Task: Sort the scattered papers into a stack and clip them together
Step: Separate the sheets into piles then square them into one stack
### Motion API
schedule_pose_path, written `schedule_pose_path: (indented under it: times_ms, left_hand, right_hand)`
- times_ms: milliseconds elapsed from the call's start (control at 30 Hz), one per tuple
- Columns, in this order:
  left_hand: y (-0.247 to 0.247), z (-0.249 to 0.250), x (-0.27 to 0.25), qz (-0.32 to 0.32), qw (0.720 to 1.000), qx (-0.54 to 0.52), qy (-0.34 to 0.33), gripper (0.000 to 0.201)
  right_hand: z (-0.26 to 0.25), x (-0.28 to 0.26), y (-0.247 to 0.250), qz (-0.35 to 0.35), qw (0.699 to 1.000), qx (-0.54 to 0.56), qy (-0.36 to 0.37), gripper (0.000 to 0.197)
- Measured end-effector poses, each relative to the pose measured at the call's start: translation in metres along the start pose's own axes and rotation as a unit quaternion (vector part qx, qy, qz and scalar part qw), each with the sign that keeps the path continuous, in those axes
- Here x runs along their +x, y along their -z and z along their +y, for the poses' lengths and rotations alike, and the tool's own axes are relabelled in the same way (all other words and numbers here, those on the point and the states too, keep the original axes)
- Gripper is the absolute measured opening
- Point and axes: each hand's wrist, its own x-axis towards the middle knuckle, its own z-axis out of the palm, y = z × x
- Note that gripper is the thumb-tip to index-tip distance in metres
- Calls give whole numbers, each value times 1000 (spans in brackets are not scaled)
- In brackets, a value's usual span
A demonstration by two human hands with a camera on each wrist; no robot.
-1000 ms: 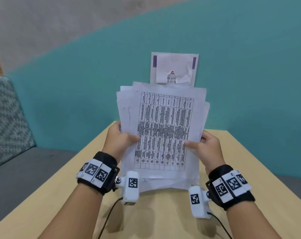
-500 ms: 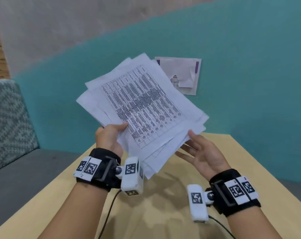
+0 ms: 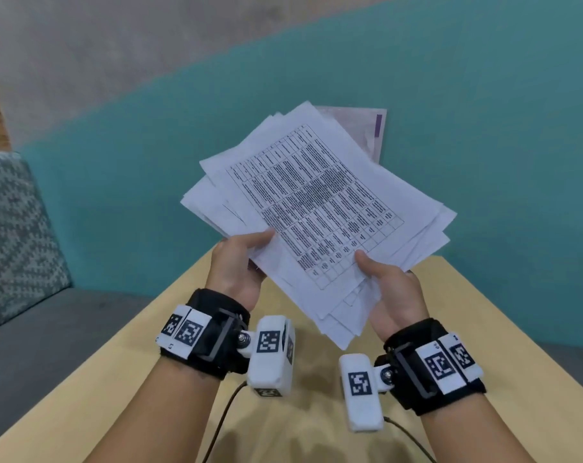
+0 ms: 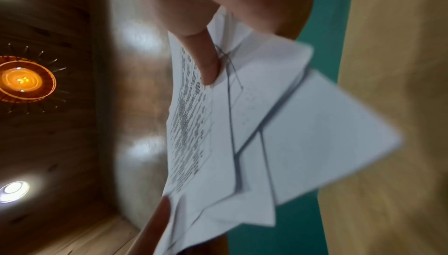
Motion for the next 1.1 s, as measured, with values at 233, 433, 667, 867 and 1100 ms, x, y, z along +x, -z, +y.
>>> schedule_pose_path:
  times_ms: [233, 433, 667, 867, 1100]
  left_hand:
    - [35, 35, 11, -28, 998, -58, -4, 56]
    - [50, 38, 17, -81, 988, 131, 22, 51]
    - [48, 10, 26, -25, 958, 280, -64, 24]
    - [46, -21, 32, 8, 951, 301, -75, 34]
    - [46, -41, 31, -7, 945, 324, -47, 32]
  right_hand:
    - [-35, 19, 57, -13, 997, -71, -33, 50]
    - [-50, 16, 69, -10, 984, -161, 72, 32]
    - [-46, 16, 68, 2, 957, -241, 160, 26]
    - [-25, 23, 70, 38, 956, -258, 134, 22]
    - [-23, 24, 76, 58, 961, -247, 109, 26]
